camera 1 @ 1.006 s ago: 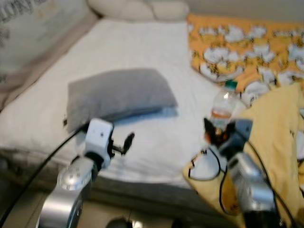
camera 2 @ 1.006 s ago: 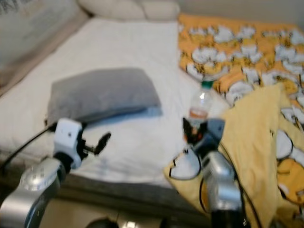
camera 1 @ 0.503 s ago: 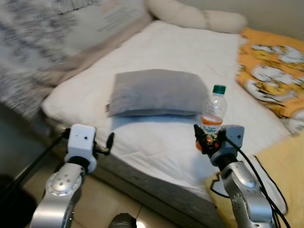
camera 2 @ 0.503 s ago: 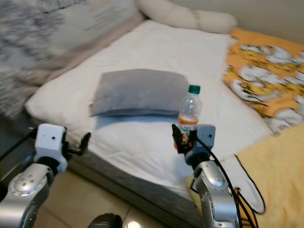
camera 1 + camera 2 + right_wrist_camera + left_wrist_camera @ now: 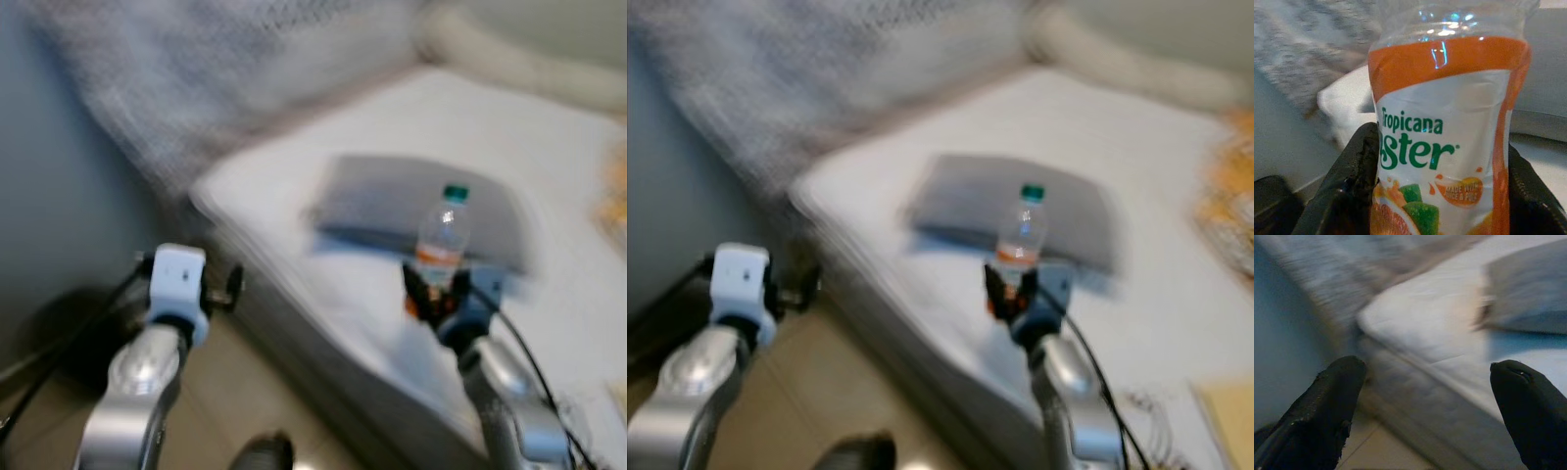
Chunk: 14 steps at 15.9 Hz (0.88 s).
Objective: Clean up the room
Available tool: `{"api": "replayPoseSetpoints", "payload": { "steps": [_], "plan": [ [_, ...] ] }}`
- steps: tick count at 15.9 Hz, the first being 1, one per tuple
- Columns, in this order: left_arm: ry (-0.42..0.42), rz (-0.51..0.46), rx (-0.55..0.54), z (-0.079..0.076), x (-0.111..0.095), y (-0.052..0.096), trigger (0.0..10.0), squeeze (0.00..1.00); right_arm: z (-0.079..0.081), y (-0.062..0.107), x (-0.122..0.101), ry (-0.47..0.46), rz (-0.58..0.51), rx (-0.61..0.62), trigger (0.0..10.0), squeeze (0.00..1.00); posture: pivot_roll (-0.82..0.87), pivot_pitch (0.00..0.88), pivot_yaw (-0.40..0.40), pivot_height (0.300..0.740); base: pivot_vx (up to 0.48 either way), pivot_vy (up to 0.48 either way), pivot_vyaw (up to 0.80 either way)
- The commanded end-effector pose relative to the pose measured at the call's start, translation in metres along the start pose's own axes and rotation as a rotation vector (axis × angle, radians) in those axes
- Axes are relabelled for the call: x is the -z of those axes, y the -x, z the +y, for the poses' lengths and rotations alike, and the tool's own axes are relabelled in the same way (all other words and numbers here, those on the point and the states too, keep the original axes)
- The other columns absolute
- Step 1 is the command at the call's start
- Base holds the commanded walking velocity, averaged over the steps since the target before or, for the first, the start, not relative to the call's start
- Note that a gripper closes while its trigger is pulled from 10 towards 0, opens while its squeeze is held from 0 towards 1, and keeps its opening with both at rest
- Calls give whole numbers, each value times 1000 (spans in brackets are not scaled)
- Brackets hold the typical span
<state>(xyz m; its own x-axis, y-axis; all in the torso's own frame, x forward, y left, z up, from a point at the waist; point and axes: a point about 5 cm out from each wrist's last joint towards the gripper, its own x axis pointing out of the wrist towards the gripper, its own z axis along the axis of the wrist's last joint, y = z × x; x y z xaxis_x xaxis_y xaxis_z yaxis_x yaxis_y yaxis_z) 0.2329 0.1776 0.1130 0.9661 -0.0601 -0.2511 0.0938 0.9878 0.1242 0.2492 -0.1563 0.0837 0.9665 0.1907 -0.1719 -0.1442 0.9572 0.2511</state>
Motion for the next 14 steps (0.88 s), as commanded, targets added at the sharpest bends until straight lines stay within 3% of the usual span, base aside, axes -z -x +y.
{"api": "replayPoseSetpoints", "payload": {
  "steps": [1,12,14],
  "plan": [
    [-9,-18,-13,4,-5,-4,10000,0,0,-1,-2,-26,-7,5,10000,0,23,0,26,740,0,0,781],
    [-37,-27,-54,11,-4,-7,10000,0,-4,-7,8,-16,55,44,10000,0,18,0,28,740,0,0,781],
    [-26,-50,-34,9,-7,-7,10000,0,-3,-8,13,-16,83,51,10000,0,19,0,27,740,0,0,0]
  ]
}}
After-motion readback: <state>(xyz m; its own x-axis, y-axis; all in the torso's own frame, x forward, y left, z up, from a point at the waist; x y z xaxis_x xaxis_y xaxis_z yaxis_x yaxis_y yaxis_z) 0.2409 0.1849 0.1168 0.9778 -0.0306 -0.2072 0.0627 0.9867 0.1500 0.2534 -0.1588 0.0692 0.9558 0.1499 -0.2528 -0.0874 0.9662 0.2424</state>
